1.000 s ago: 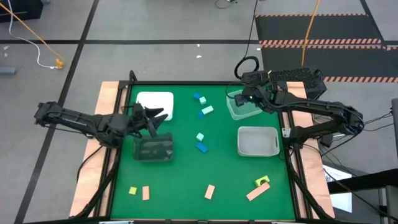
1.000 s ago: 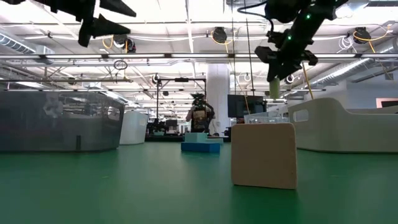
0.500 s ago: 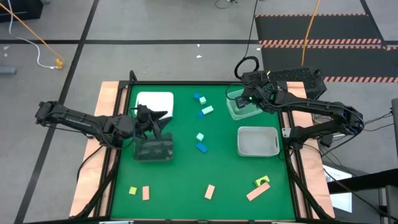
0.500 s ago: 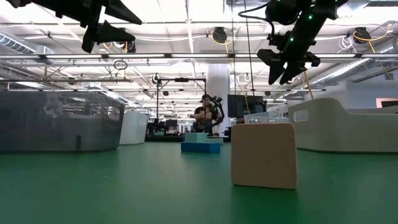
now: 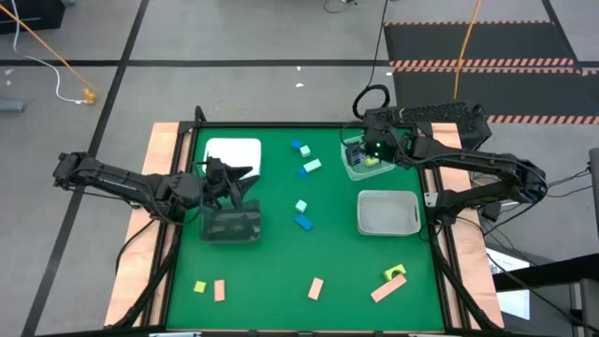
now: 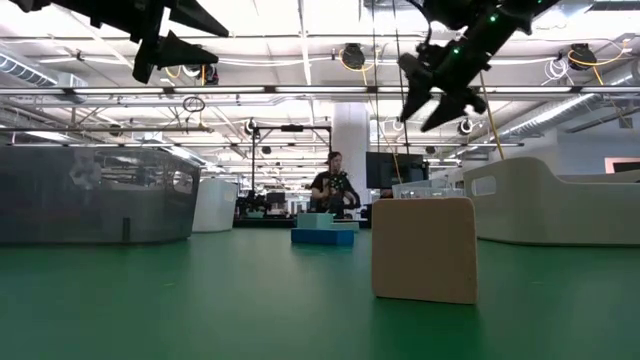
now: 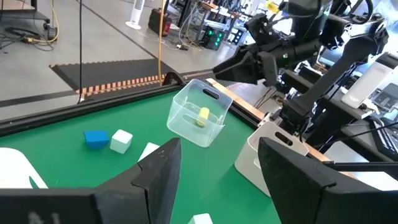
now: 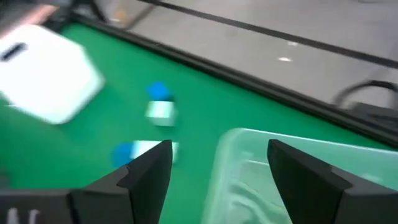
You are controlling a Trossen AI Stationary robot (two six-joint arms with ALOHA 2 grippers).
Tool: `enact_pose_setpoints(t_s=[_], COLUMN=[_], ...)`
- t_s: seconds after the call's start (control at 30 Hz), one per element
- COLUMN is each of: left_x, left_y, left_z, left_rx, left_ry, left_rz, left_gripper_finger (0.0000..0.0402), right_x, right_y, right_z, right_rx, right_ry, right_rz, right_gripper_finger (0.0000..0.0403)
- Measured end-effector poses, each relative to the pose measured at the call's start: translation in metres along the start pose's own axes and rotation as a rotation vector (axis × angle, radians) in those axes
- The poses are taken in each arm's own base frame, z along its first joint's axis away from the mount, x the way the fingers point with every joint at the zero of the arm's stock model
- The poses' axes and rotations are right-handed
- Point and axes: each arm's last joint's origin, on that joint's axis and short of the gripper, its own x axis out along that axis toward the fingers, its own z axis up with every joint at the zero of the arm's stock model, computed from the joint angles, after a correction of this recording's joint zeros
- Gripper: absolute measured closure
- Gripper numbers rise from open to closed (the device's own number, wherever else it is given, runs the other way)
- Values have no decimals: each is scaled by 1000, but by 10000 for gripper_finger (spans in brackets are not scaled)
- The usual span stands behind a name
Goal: Sort & place blocks by color
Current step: Put the light blue block into the white bin
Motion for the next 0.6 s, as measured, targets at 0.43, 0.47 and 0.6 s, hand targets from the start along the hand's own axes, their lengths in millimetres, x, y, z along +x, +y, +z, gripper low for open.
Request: enact_pose_setpoints(t_s=[0.43,0.47,0.6], left_x=[1,1,2], left_y=[1,1,3], left_z=[0,1,2], left_rx=[60,57,50], left_ry=[-1,-2,-8], left_rz=[7,10,23], left_gripper_finger=[186,186,186], right_x=[45,49,64], right_y=[78,84,105], right_z=[-45,-51,-75], right_rx=[-199,-219,-271], right_ry=[0,8,56], right_rz=[263,281,404], right_gripper_finger=[165,165,165])
